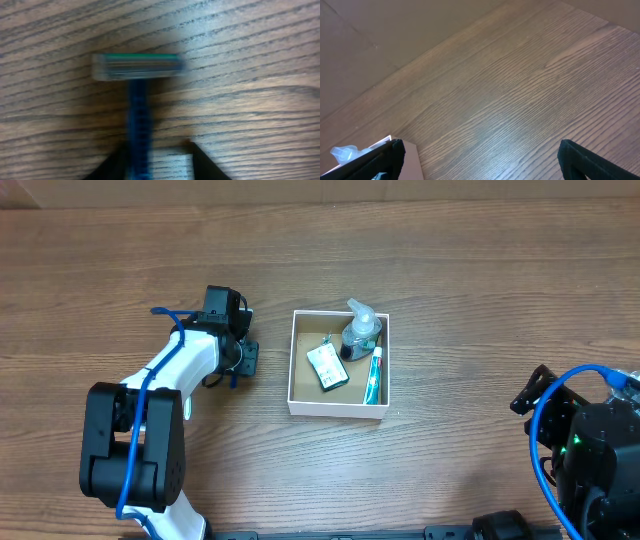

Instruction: Pack container

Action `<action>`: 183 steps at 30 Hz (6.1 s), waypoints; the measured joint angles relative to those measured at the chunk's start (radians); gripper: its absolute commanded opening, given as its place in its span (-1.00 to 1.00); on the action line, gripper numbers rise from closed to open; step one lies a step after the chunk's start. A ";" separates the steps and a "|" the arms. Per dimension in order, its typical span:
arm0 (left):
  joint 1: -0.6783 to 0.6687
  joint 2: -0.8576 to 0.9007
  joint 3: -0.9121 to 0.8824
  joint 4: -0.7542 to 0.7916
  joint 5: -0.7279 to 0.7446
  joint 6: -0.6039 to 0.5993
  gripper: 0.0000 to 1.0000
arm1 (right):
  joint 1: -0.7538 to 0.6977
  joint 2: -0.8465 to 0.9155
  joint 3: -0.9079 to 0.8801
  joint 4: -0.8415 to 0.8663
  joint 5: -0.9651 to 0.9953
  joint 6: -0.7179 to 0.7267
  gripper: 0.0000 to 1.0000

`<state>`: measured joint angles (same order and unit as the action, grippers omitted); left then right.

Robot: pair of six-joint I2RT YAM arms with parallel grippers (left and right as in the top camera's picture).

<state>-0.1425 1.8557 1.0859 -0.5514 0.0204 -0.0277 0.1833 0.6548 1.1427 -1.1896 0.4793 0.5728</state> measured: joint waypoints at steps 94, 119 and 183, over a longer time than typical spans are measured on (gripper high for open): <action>0.211 -0.212 -0.225 0.102 -0.127 -0.170 0.43 | 0.000 0.000 0.000 0.000 0.000 0.000 1.00; 0.225 -0.279 -0.224 0.040 -0.028 -0.116 -0.70 | 0.000 0.000 0.000 0.000 0.000 0.000 1.00; 0.161 -0.407 -0.175 0.076 -0.065 -0.263 -0.15 | 0.000 0.000 0.000 0.000 0.000 0.000 1.00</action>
<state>0.0185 1.4490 0.9104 -0.4751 -0.0448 -0.2909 0.1829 0.6548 1.1427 -1.1896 0.4793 0.5732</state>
